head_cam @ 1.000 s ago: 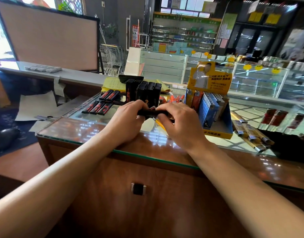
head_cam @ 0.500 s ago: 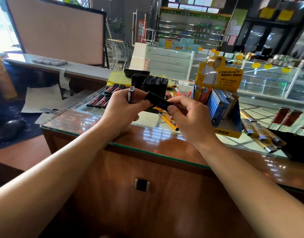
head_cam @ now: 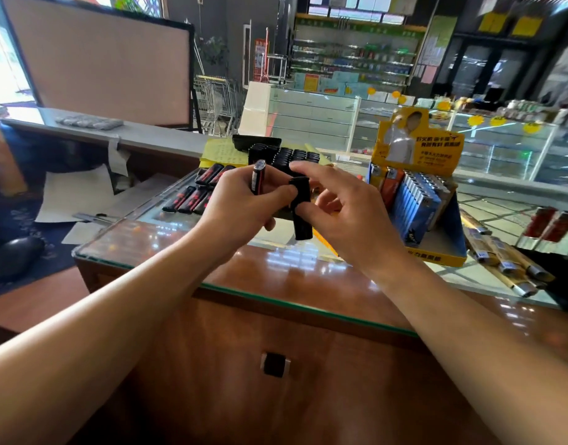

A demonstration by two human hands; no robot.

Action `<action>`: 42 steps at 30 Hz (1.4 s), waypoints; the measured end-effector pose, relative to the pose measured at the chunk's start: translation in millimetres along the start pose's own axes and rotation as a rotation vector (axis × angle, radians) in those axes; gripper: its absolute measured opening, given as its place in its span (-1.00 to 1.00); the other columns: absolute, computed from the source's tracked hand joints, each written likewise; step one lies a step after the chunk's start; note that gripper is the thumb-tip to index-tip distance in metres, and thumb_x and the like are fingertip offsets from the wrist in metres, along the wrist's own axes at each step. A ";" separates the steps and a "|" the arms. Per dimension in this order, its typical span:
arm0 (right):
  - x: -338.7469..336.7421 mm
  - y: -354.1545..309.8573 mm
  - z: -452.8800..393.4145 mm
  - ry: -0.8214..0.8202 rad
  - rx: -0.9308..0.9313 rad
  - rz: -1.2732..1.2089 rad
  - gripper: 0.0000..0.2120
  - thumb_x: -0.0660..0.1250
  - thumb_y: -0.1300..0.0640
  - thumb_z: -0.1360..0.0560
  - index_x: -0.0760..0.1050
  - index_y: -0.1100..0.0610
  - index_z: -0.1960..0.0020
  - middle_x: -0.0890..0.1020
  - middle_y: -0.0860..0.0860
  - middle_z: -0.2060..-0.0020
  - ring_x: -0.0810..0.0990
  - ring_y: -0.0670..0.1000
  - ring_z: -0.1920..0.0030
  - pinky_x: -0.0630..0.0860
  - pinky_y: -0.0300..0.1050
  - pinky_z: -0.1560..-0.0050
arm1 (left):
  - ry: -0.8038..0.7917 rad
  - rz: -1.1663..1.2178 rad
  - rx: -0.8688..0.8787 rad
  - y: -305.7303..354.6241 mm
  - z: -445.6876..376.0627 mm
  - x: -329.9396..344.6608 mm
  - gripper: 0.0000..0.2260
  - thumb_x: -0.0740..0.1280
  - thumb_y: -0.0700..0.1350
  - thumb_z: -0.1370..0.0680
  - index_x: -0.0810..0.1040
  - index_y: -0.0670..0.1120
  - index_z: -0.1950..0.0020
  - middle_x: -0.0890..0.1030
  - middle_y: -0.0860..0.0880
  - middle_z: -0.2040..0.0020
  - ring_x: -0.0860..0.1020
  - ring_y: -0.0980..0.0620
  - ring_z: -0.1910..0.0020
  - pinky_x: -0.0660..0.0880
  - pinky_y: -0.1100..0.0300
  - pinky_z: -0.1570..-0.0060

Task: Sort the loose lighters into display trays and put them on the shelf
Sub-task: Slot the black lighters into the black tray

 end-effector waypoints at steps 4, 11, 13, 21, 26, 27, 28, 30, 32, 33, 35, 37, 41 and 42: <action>0.0 13.0 -16.4 0.102 0.083 -0.108 -0.67 0.44 0.22 -0.47 0.60 -0.08 -0.18 0.64 -0.13 0.13 0.60 -0.12 0.20 0.54 -0.31 0.16 | -0.032 0.076 -0.089 -8.4 -18.3 -0.8 -0.93 0.42 -0.26 -0.53 0.61 -0.14 0.14 0.49 0.09 0.52 0.39 0.11 0.57 0.43 0.13 0.39; -10.6 46.9 -34.3 0.270 0.242 -0.140 -0.80 0.42 0.16 -0.51 0.57 -0.06 -0.09 0.63 -0.05 0.19 0.64 -0.10 0.20 0.64 -0.06 0.17 | -0.161 0.190 -0.283 -23.6 -40.6 -13.1 -0.85 0.37 -0.30 -0.54 0.58 -0.19 -0.10 0.57 -0.05 0.29 0.40 0.10 0.45 0.49 0.14 0.21; -10.9 50.0 -39.0 0.287 0.262 -0.112 -0.83 0.43 0.14 -0.50 0.54 -0.05 -0.05 0.64 -0.02 0.17 0.65 -0.06 0.17 0.65 0.04 0.17 | -0.196 0.209 -0.315 -24.3 -47.0 -18.0 -0.79 0.31 -0.37 -0.52 0.52 -0.18 -0.12 0.53 -0.13 0.20 0.42 0.05 0.42 0.51 0.11 0.20; -8.6 40.0 -44.9 0.336 0.228 0.003 -0.86 0.47 0.20 -0.47 0.54 0.03 0.05 0.64 -0.10 0.20 0.64 -0.12 0.15 0.59 -0.25 0.14 | -0.270 -0.029 -0.077 -16.9 -66.8 -20.7 -0.82 0.31 -0.33 -0.57 0.44 -0.10 -0.09 0.60 -0.17 0.08 0.55 0.01 0.30 0.61 0.12 0.22; -12.7 42.7 -39.1 0.349 0.229 0.030 -0.84 0.45 0.22 -0.48 0.52 0.04 0.05 0.65 -0.10 0.20 0.64 -0.13 0.14 0.62 -0.10 0.08 | -0.124 -0.168 0.111 -5.9 -74.5 -32.2 -0.81 0.41 -0.20 -0.46 0.58 0.09 0.05 0.62 -0.01 0.18 0.65 -0.12 0.22 0.64 -0.10 0.09; -11.4 43.1 -38.3 0.340 0.220 0.053 -0.83 0.46 0.23 -0.47 0.51 0.04 0.06 0.64 -0.12 0.20 0.65 -0.13 0.14 0.62 -0.08 0.07 | -0.095 -0.182 0.132 -6.0 -73.7 -35.5 -0.82 0.40 -0.13 -0.41 0.59 0.13 0.06 0.62 0.00 0.17 0.65 -0.13 0.18 0.63 -0.13 0.09; -9.6 43.4 -38.2 0.328 0.208 0.073 -0.82 0.46 0.24 -0.47 0.50 0.03 0.06 0.64 -0.13 0.21 0.65 -0.12 0.14 0.63 -0.05 0.07 | -0.068 -0.193 0.146 -6.2 -72.6 -38.6 -0.80 0.38 -0.09 -0.37 0.60 0.14 0.05 0.62 0.02 0.17 0.64 -0.12 0.16 0.62 -0.14 0.09; -5.2 44.5 -39.0 0.291 0.191 0.089 -0.78 0.47 0.26 -0.46 0.49 0.00 0.07 0.63 -0.13 0.21 0.66 -0.11 0.14 0.64 -0.03 0.08 | -0.019 -0.211 0.173 -7.8 -71.5 -43.6 -0.78 0.38 -0.08 -0.36 0.61 0.12 0.02 0.61 0.06 0.19 0.62 -0.05 0.16 0.62 -0.06 0.10; -1.4 45.4 -40.5 0.243 0.182 0.110 -0.75 0.46 0.27 -0.46 0.47 -0.03 0.08 0.63 -0.13 0.22 0.65 -0.11 0.15 0.63 -0.03 0.08 | 0.023 -0.251 0.226 -7.3 -70.8 -46.7 -0.79 0.41 -0.17 -0.41 0.61 0.07 0.00 0.61 0.10 0.19 0.59 0.02 0.20 0.57 0.09 0.18; -0.9 45.5 -40.7 0.223 0.178 0.124 -0.73 0.45 0.27 -0.46 0.46 -0.06 0.08 0.62 -0.12 0.22 0.64 -0.10 0.16 0.63 -0.02 0.09 | 0.037 -0.270 0.248 -6.9 -69.9 -47.4 -0.78 0.41 -0.21 -0.44 0.61 0.07 0.00 0.61 0.12 0.20 0.58 0.05 0.22 0.53 0.16 0.21; -2.7 44.6 -39.3 0.200 0.174 0.129 -0.72 0.43 0.28 -0.47 0.46 -0.08 0.08 0.63 -0.07 0.21 0.65 -0.06 0.15 0.64 0.04 0.09 | 0.042 -0.290 0.271 -6.4 -67.6 -47.1 -0.77 0.41 -0.24 -0.45 0.60 0.08 0.01 0.60 0.14 0.21 0.57 0.05 0.23 0.52 0.19 0.23; -7.0 44.2 -37.3 0.198 0.177 0.120 -0.70 0.41 0.30 -0.49 0.46 -0.11 0.10 0.62 -0.05 0.20 0.66 -0.02 0.14 0.64 0.08 0.10 | 0.022 -0.318 0.284 -8.0 -67.4 -43.2 -0.77 0.41 -0.24 -0.45 0.61 0.05 -0.01 0.60 0.13 0.22 0.59 0.00 0.21 0.54 0.13 0.20; -9.8 41.7 -36.0 0.201 0.177 0.099 -0.63 0.39 0.30 -0.49 0.41 -0.18 0.13 0.63 -0.06 0.20 0.66 -0.02 0.12 0.64 0.12 0.09 | 0.003 -0.338 0.286 -12.2 -67.1 -38.5 -0.78 0.41 -0.20 -0.43 0.62 0.02 -0.04 0.60 0.11 0.22 0.60 -0.05 0.20 0.56 0.06 0.17; -8.5 41.9 -36.2 0.195 0.177 0.091 -0.64 0.38 0.29 -0.50 0.42 -0.17 0.13 0.64 -0.05 0.19 0.66 -0.03 0.11 0.64 0.10 0.08 | 0.003 -0.335 0.290 -12.4 -67.2 -38.2 -0.77 0.39 -0.17 -0.41 0.62 0.04 -0.03 0.60 0.11 0.22 0.60 -0.06 0.19 0.56 0.06 0.17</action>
Point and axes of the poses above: each hand's wrist, its own z-axis away from the middle knuckle, its own x-axis out of the palm, y = z × x, the point moved 8 cm from there along -z, towards the middle knuckle
